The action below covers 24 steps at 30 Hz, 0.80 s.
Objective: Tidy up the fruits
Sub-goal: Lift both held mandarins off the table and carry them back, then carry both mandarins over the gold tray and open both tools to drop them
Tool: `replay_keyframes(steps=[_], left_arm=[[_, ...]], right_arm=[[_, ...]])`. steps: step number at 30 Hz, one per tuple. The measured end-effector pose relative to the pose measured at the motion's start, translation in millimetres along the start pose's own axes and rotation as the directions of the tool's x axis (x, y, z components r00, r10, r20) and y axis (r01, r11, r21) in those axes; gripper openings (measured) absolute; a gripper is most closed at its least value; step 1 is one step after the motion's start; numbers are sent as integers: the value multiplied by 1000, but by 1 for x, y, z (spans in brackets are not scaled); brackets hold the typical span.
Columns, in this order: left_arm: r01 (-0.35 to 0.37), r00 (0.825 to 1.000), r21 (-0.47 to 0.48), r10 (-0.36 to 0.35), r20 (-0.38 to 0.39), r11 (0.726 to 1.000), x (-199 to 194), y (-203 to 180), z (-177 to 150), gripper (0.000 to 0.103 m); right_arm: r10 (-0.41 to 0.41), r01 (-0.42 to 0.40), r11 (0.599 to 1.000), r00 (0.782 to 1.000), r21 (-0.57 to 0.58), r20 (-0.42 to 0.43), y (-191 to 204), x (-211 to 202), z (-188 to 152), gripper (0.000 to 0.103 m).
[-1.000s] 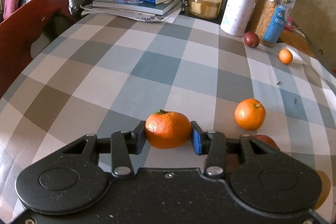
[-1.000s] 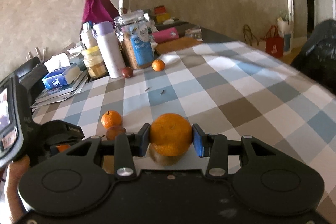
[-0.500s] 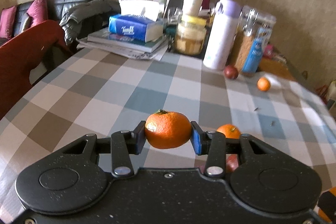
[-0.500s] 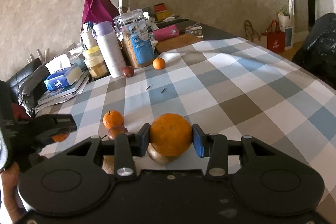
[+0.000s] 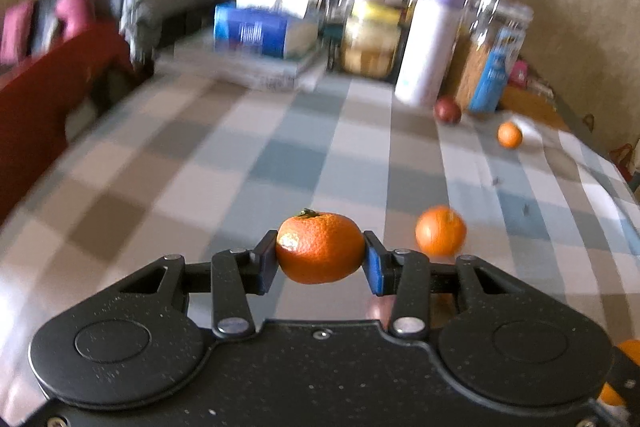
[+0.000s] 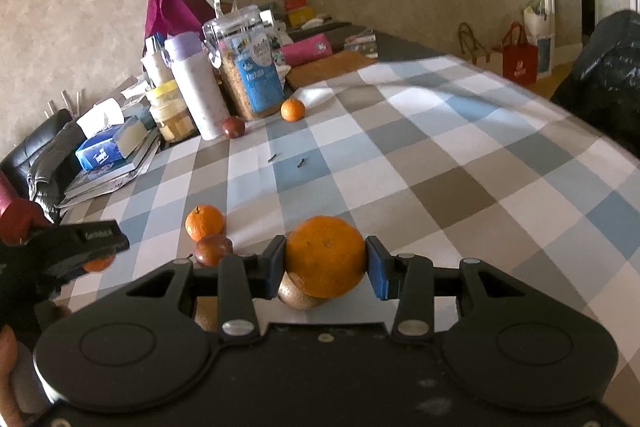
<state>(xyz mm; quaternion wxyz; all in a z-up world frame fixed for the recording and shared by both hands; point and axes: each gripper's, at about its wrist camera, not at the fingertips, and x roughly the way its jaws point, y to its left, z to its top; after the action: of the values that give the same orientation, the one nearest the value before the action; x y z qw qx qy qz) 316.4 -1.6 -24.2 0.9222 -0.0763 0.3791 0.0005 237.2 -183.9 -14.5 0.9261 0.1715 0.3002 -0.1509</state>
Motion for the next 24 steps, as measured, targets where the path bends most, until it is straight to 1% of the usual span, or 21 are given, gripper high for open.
replay_keyframes(steps=[1, 2, 4, 5, 8, 12, 14, 17, 20, 24], left_arm=[[13, 999, -26, -14, -40, 1000, 0, 3, -1, 51], [22, 998, -44, -25, -63, 999, -2, 5, -4, 51], [33, 995, -56, -38, -88, 998, -10, 8, -9, 51], [26, 996, -45, -30, -90, 999, -17, 7, -11, 51], [11, 998, 0, -11, -62, 1000, -41, 4, -18, 51], [44, 998, 41, -42, -53, 998, -73, 4, -25, 51], [58, 997, 68, -54, -62, 996, -87, 2, -29, 51], [62, 995, 114, -52, -83, 992, -100, 0, -37, 51], [81, 992, 145, -66, -105, 986, -110, 1, -47, 51], [110, 986, 151, -89, -138, 982, -118, 6, -59, 51]], right_arm=[[3, -3, 1000, 1000, 5, -15, -1, 2, 0, 44], [5, -4, 1000, 1000, 9, -26, -1, 4, 0, 44], [7, -6, 1000, 999, 18, -45, -3, 6, 0, 44], [9, -8, 1000, 999, 22, -51, -3, 7, 1, 44], [9, -8, 1000, 998, 31, -56, -5, 8, 1, 44], [1, 1, 999, 999, 33, -53, -7, 8, 2, 44], [1, 1, 999, 999, 37, -51, -8, 8, 3, 44], [5, -3, 999, 999, 41, -50, -10, 6, 4, 44], [39, -36, 998, 997, 55, -66, -16, -1, 7, 44], [104, -99, 993, 991, 62, -84, -25, -19, 6, 44]])
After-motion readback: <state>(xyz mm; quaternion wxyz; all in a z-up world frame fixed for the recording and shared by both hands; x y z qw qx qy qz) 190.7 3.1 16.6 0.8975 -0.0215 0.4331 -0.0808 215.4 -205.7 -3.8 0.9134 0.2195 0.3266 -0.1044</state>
